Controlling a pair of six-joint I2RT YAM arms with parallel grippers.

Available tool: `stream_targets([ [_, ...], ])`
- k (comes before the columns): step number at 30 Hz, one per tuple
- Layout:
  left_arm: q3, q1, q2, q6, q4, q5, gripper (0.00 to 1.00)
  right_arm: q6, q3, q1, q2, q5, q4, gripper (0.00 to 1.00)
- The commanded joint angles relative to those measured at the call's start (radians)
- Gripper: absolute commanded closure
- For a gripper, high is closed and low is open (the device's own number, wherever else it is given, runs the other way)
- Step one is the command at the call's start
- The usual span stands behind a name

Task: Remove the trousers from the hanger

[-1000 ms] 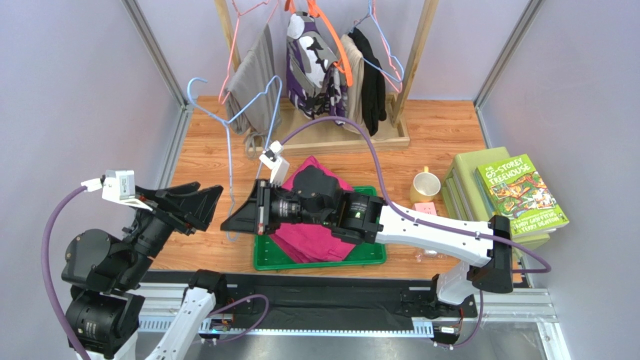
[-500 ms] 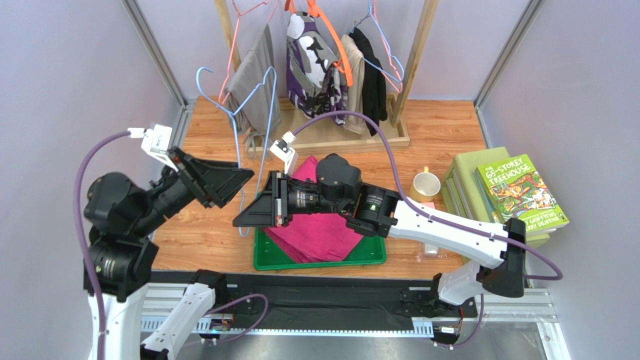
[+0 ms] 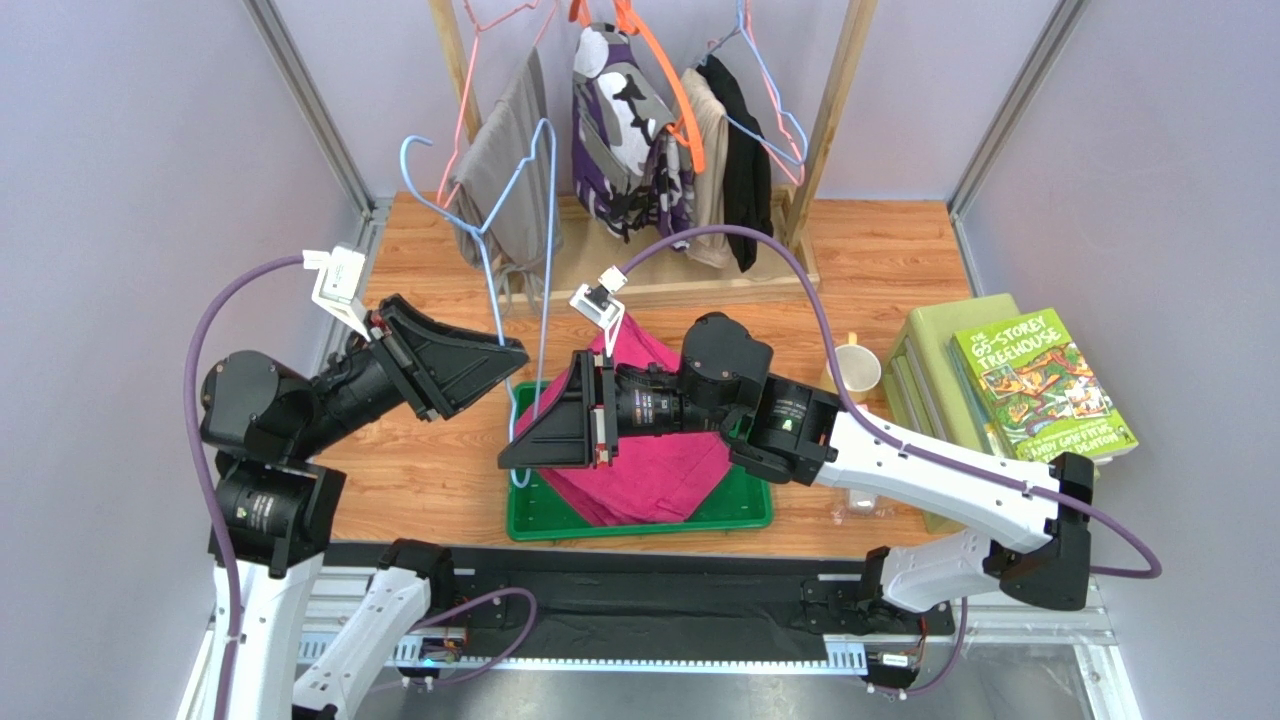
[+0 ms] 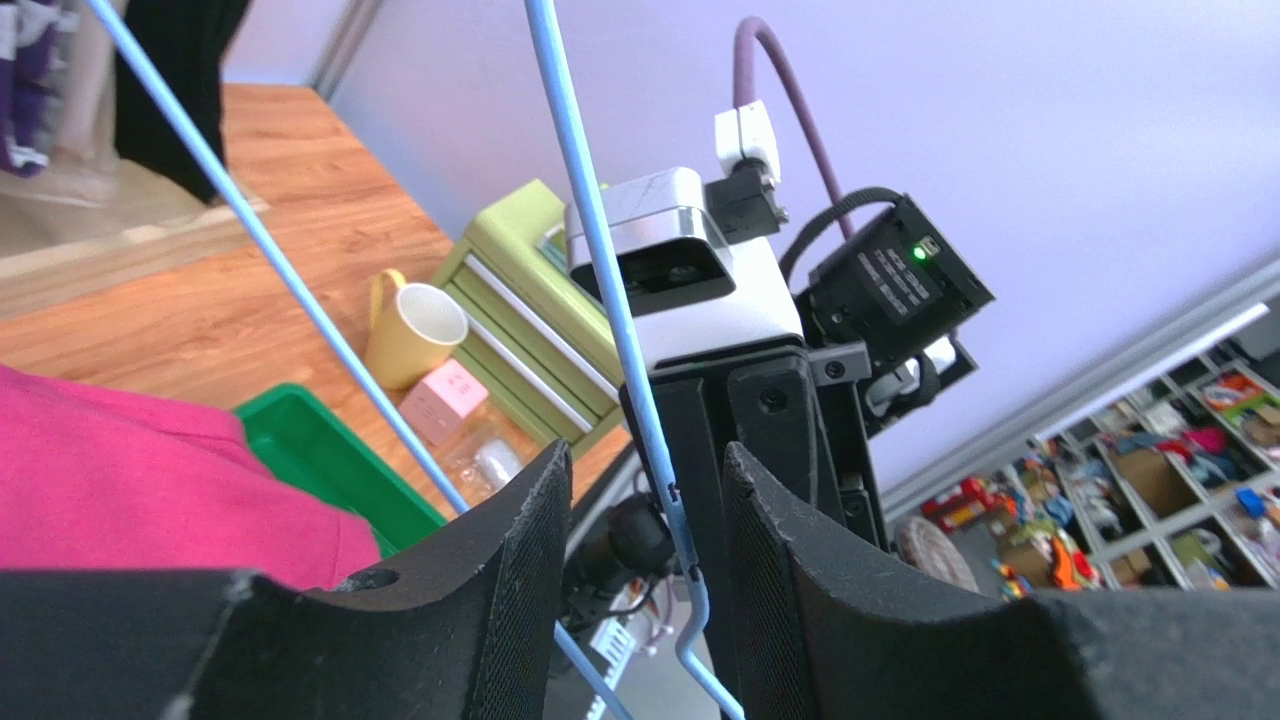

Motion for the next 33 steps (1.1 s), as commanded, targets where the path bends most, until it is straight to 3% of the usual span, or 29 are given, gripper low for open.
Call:
stream_targets([
  [1, -0.016, 0.0, -0.004, -0.101, 0.14, 0.085, 0.53, -0.008, -0.012, -0.012, -0.03, -0.039, 0.095, 1.0],
  [4, -0.047, 0.0, -0.005, -0.16, 0.206, 0.12, 0.57, 0.009, -0.023, -0.015, -0.024, -0.054, 0.134, 1.0],
  [10, -0.043, 0.0, -0.007, -0.192, 0.238, 0.126, 0.75, 0.069, -0.067, -0.036, -0.016, -0.094, 0.226, 1.0],
  [12, -0.029, 0.0, 0.004, -0.187, 0.196, 0.117, 1.0, 0.069, -0.072, -0.036, -0.018, -0.095, 0.226, 1.0],
  [15, 0.013, 0.0, 0.03, -0.143, 0.099, 0.08, 1.0, 0.067, -0.077, -0.041, -0.024, -0.095, 0.212, 0.99],
  [16, 0.048, 0.0, 0.047, -0.123, 0.059, 0.06, 1.0, 0.038, -0.074, -0.042, -0.03, -0.086, 0.165, 0.96],
  [17, 0.068, 0.0, 0.058, -0.101, -0.032, 0.016, 1.0, 0.014, -0.06, -0.042, -0.038, -0.071, 0.12, 0.82],
  [18, 0.088, 0.0, 0.085, -0.062, -0.064, 0.002, 1.0, -0.011, -0.055, -0.041, -0.045, -0.034, 0.074, 0.75],
  [20, 0.12, 0.0, 0.116, -0.052, -0.078, 0.008, 1.0, -0.081, -0.049, -0.041, -0.08, 0.016, -0.061, 0.53],
  [23, 0.16, 0.0, 0.179, -0.029, -0.099, 0.01, 1.0, -0.178, -0.046, -0.041, -0.151, 0.119, -0.22, 0.33],
  [27, 0.291, 0.0, 0.307, 0.046, -0.207, -0.027, 1.0, -0.289, -0.041, -0.039, -0.301, 0.333, -0.438, 0.21],
  [33, 0.497, 0.0, 0.533, 0.072, -0.286, -0.04, 1.0, -0.388, -0.021, -0.039, -0.491, 0.573, -0.728, 0.21],
])
